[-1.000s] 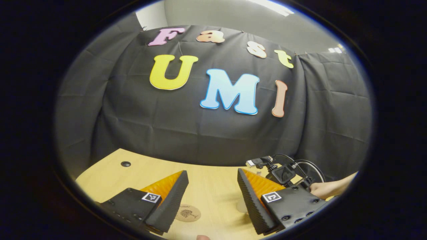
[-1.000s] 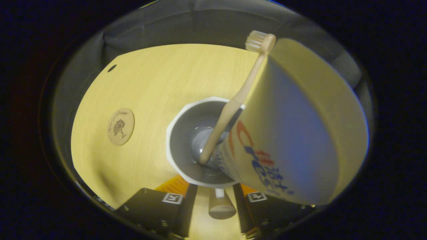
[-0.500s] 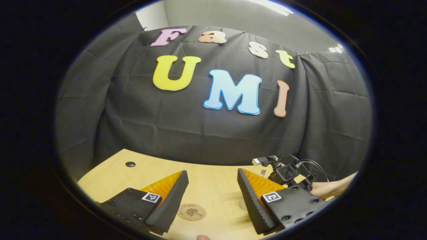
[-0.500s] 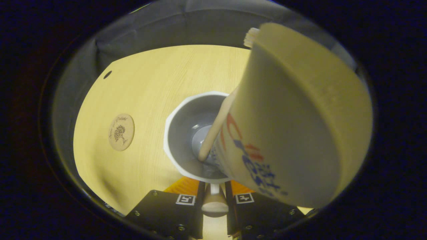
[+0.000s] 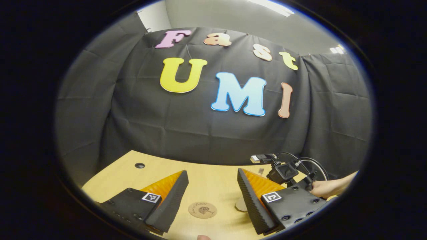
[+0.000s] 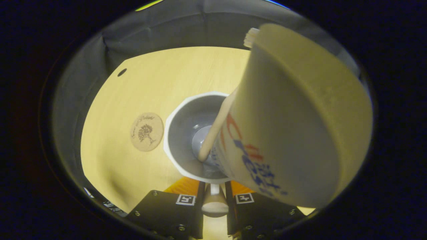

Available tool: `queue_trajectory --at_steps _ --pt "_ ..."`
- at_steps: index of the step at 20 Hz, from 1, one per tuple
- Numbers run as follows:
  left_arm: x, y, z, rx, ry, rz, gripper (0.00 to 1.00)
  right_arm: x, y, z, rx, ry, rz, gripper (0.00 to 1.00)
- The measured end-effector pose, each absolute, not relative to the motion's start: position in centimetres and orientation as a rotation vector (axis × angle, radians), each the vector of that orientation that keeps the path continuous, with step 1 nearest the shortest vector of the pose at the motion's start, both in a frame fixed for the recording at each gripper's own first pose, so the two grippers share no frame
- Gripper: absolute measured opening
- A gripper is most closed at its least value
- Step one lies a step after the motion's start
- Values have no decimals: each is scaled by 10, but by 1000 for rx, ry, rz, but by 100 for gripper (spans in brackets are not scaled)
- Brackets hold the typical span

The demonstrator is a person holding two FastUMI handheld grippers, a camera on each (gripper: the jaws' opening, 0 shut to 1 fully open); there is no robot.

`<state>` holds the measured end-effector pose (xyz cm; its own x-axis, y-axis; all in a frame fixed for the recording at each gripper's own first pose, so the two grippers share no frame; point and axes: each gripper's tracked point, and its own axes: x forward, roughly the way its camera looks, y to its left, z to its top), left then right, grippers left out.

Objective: Put the toothbrush and toothpaste on the desktop into the cup, then pick up the cup and place it on the coaster on the desktop.

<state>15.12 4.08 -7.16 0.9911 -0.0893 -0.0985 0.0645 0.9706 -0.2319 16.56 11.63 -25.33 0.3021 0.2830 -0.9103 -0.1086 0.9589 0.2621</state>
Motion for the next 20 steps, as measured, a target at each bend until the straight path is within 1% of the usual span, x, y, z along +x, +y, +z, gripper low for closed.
queue_trajectory --at_steps 1,2,5,6,11,12,13,14,15,17,18,19,20 --pt "149 46 -72 -232 111 -74 99 166 124 -251 156 1236 269 25" --pt "146 54 -74 -232 112 -67 99 167 132 -248 152 1232 277 29" --pt "140 73 -77 -227 118 -51 99 170 155 -242 146 1227 296 29" --pt "138 80 -77 -228 115 -46 94 172 162 -239 141 1225 302 29" --pt "128 112 -78 -233 113 -15 94 177 200 -230 110 1217 339 29" --pt "126 118 -79 -235 114 -10 99 179 206 -229 104 1216 344 29" --pt "124 123 -80 -237 116 -7 90 181 211 -229 98 1217 348 29" --pt "122 127 -81 -238 117 -2 99 182 218 -229 94 1219 352 29" --pt "121 133 -83 -239 119 5 94 184 221 -230 90 1222 356 29" --pt "117 142 -83 -245 118 14 94 187 228 -230 81 1227 359 29" --pt "115 146 -83 -248 117 18 99 185 233 -229 74 1228 360 28" --pt "115 148 -85 -249 116 21 94 186 236 -229 68 1228 361 29" --pt "114 151 -86 -249 118 23 99 187 241 -230 60 1230 362 28"
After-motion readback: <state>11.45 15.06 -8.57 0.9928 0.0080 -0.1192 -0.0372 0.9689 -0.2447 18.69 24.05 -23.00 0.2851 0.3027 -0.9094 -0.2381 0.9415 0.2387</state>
